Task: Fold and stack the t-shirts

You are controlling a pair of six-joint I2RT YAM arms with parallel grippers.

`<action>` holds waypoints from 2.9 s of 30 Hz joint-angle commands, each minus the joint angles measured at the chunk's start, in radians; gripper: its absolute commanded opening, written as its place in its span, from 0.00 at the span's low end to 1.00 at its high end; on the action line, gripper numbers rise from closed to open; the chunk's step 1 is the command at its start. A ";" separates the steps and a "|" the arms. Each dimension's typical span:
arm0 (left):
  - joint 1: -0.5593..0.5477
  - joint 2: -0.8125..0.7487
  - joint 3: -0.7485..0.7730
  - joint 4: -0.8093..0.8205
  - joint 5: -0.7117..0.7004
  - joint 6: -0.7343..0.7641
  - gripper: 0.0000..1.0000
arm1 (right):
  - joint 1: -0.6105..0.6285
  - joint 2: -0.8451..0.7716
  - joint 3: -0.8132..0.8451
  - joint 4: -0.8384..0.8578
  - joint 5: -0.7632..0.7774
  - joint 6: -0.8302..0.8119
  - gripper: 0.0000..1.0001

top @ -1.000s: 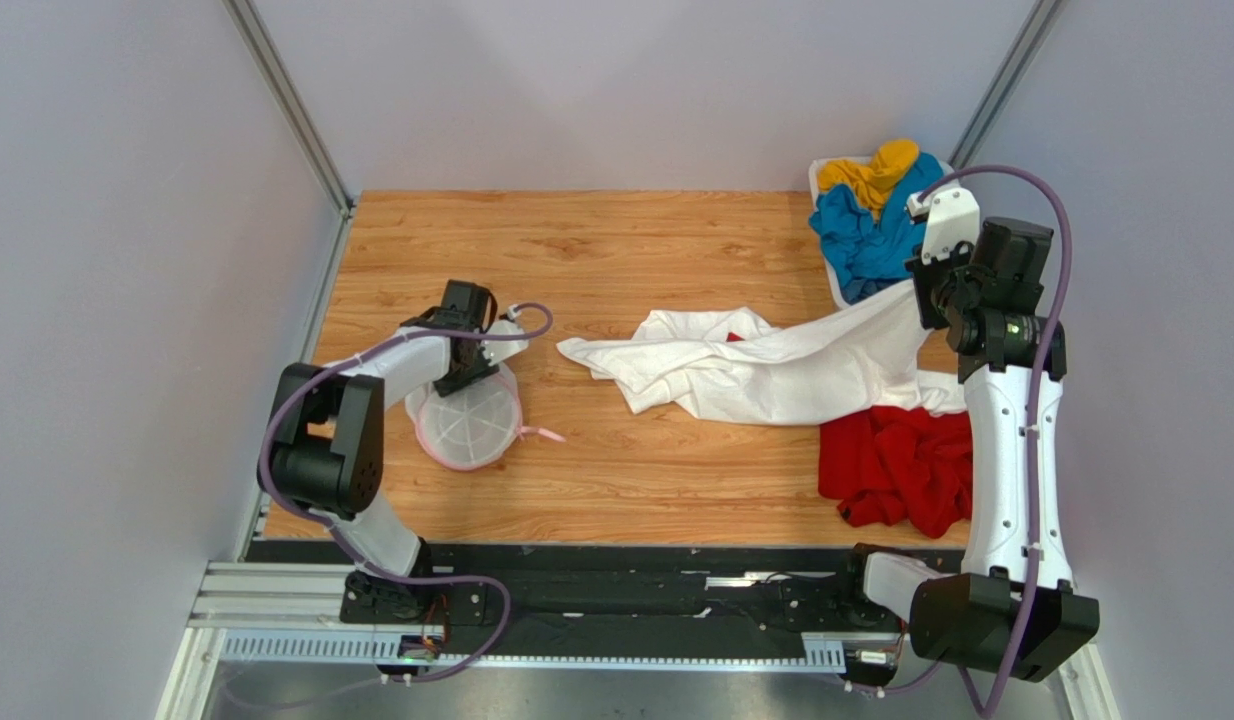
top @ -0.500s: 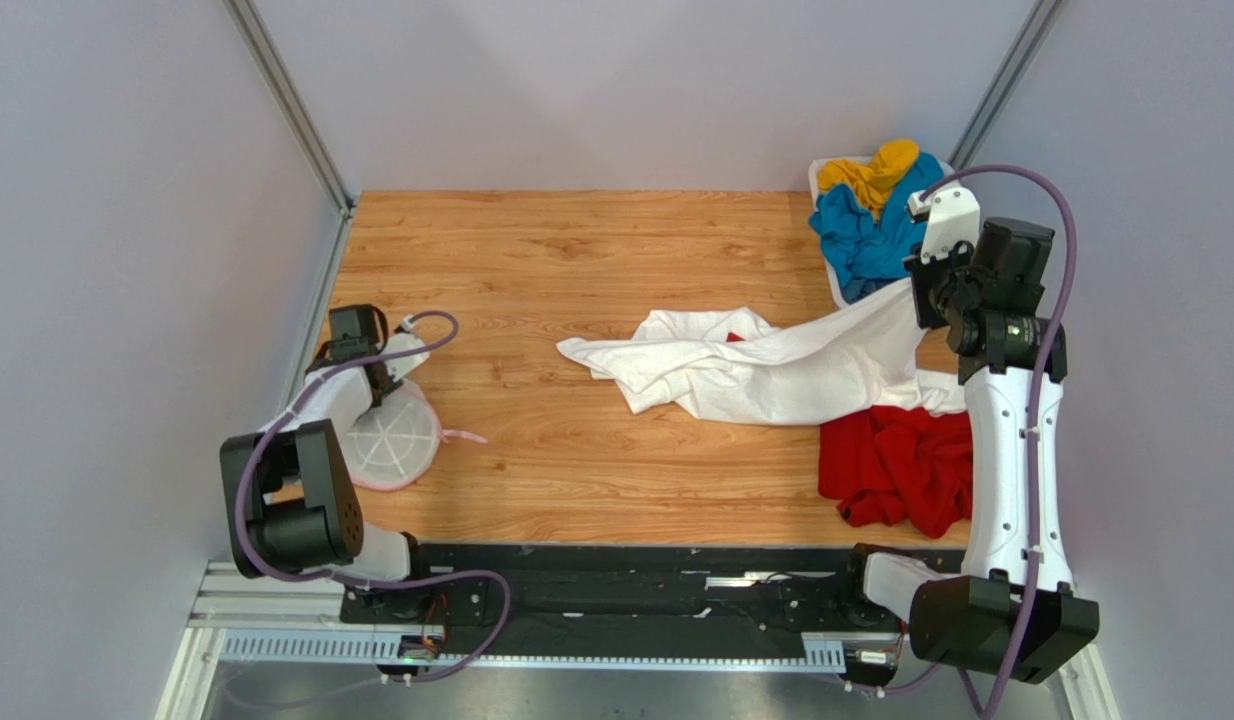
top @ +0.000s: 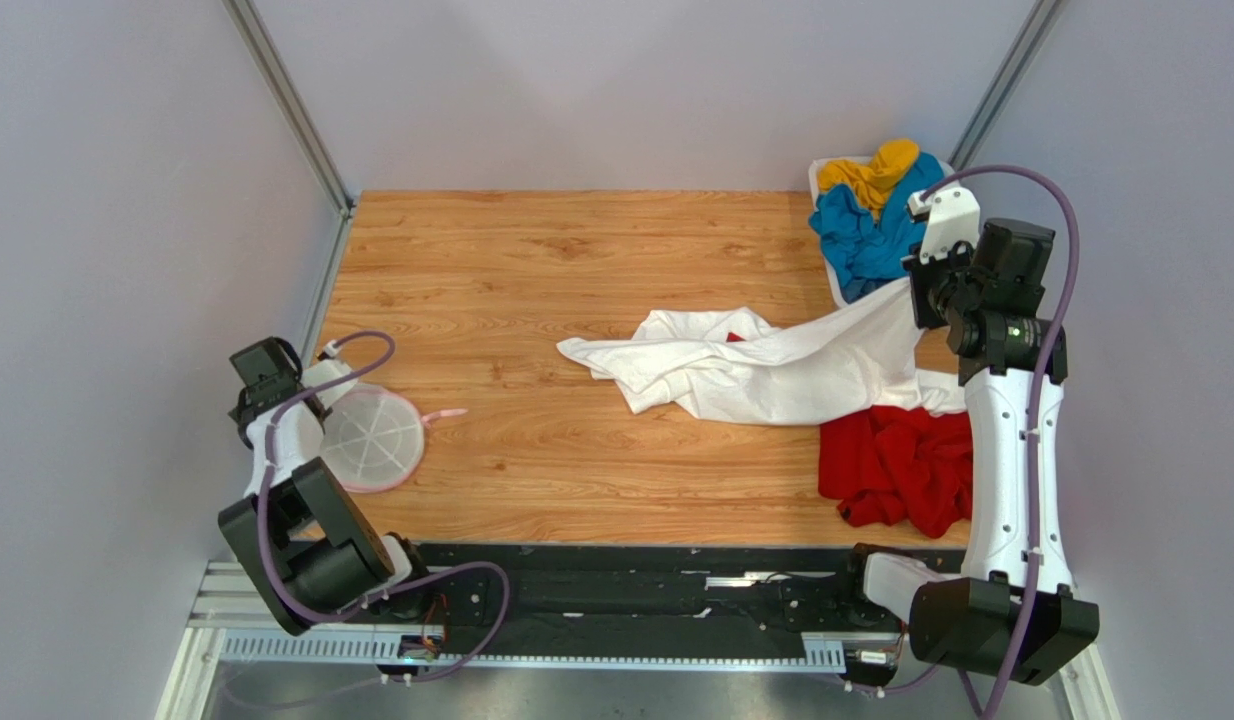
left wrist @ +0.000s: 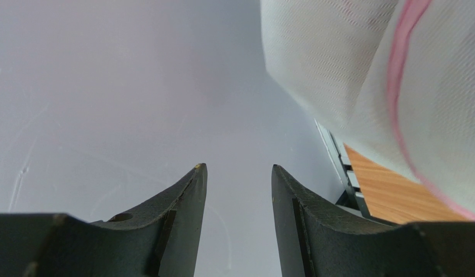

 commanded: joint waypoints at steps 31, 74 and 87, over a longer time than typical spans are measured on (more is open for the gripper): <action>-0.034 0.039 0.093 -0.354 0.576 -0.259 0.70 | 0.006 -0.060 -0.028 0.010 -0.060 0.043 0.00; 0.203 -0.459 0.059 -0.647 0.710 -0.035 0.68 | 0.014 -0.030 -0.113 0.053 -0.090 0.080 0.00; -0.351 -0.348 0.283 -0.589 0.936 -0.524 0.71 | 0.032 0.018 -0.057 0.046 -0.080 0.110 0.00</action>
